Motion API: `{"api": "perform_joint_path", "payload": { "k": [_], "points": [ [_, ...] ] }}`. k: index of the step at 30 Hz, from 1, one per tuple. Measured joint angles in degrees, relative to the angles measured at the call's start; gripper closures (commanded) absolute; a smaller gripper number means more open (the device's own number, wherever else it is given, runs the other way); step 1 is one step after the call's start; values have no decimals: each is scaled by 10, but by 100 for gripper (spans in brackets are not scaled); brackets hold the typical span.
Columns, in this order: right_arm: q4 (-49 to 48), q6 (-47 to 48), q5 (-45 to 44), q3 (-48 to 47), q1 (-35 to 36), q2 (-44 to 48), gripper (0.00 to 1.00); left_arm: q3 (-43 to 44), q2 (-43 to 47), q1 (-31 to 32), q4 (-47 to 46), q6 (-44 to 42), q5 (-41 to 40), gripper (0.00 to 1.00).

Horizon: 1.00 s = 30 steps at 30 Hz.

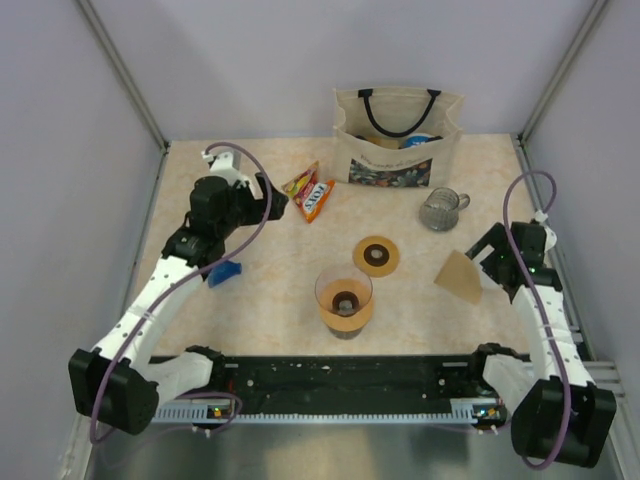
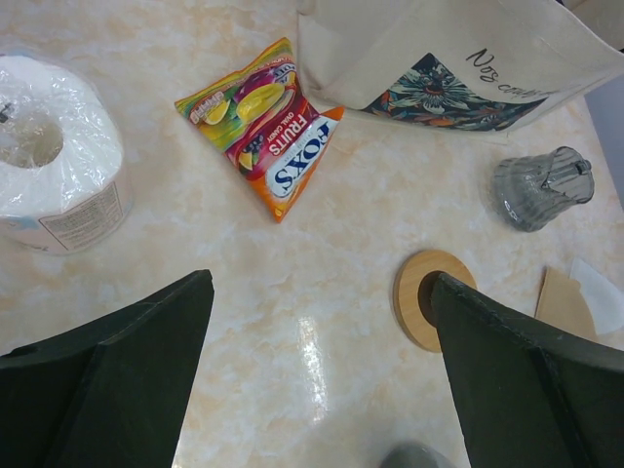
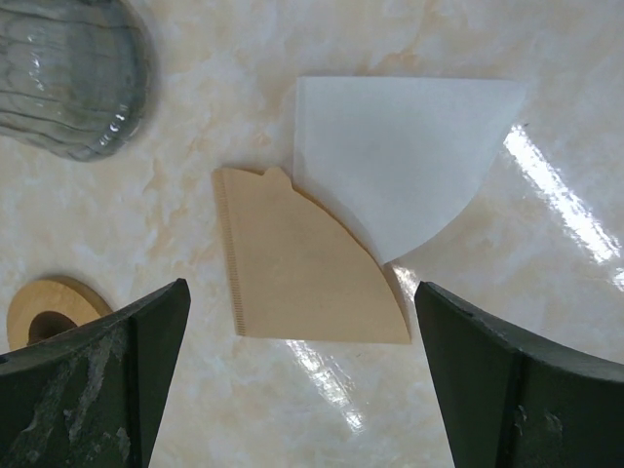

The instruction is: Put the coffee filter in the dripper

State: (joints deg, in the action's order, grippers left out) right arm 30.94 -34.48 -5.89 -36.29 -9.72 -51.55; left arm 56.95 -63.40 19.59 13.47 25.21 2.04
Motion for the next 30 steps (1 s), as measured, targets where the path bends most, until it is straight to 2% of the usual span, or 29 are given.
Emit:
{"api": "perform_joint_path", "payload": {
  "k": [7, 14, 19, 30],
  "points": [
    [-29, -7, 50, 38, -3, -65, 2, -37, -9, -52, -63, -2, 82, 1],
    [-43, -17, 61, 97, -7, -71, 4, -43, -18, -74, -93, -1, 135, 1],
    [-70, -15, 58, 98, -7, -74, 9, -44, -19, -80, -106, 2, 155, 1],
    [-78, -5, 104, 98, 6, -55, 10, -51, -19, -85, -109, 3, 174, 1]
  ]
}}
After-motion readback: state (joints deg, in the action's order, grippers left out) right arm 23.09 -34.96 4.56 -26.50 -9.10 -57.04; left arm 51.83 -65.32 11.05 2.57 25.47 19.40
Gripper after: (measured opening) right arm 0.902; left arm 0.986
